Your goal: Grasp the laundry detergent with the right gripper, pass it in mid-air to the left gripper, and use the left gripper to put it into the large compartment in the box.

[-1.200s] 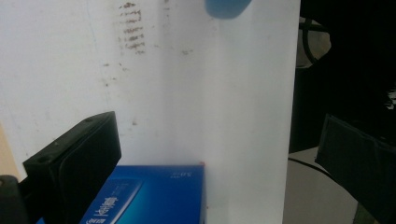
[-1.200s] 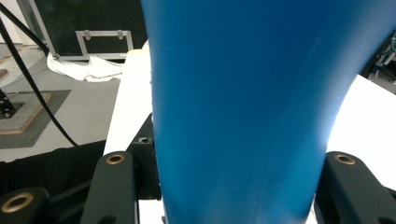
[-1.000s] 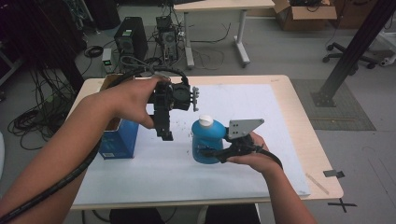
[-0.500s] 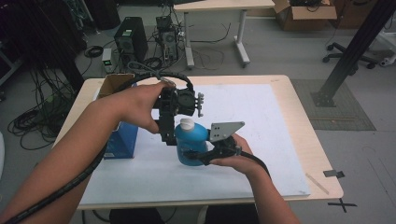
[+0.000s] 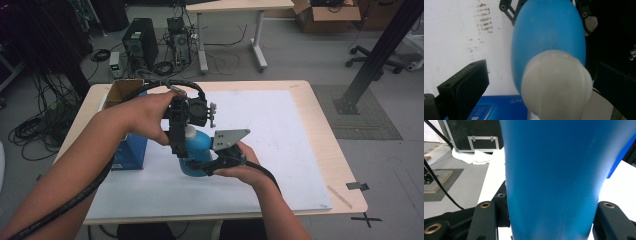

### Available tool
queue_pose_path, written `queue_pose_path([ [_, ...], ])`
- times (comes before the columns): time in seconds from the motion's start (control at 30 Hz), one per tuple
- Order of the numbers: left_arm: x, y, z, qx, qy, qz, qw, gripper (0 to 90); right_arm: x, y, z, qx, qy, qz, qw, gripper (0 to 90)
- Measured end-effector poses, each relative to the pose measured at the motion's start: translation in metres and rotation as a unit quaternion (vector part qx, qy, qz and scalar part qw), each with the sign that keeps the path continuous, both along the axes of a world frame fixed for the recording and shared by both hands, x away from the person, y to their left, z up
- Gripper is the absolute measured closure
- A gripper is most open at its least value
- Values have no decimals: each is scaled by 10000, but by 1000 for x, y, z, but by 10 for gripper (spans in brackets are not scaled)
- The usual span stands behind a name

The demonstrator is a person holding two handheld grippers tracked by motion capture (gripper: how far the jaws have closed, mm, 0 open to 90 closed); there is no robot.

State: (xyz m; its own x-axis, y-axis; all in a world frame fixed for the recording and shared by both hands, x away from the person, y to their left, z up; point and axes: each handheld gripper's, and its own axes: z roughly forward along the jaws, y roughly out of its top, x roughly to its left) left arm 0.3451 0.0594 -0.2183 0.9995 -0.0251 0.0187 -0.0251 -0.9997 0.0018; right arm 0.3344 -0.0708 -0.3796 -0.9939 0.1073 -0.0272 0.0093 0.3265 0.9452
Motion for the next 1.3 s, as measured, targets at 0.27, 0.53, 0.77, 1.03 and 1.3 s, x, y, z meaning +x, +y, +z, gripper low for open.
queue_pose_path([
  [0.27,-1,2,-2,-2,-63,-23,10000,15,-1,3,0,-2,-4,-24,10000,446],
  [0.53,-4,-3,-5,39,-106,-123,9999,62,-1,5,1,41,-20,-43,10000,446],
  [0.77,-6,-3,-4,42,-245,-131,9996,118,-1,5,2,67,-21,-63,10000,446],
  [1.03,-6,-4,-5,98,-254,-86,9996,183,0,6,3,99,-25,-73,9999,445],
  [1.3,-8,-7,-4,135,-316,-124,9993,230,0,5,4,118,-34,-101,9999,445],
])
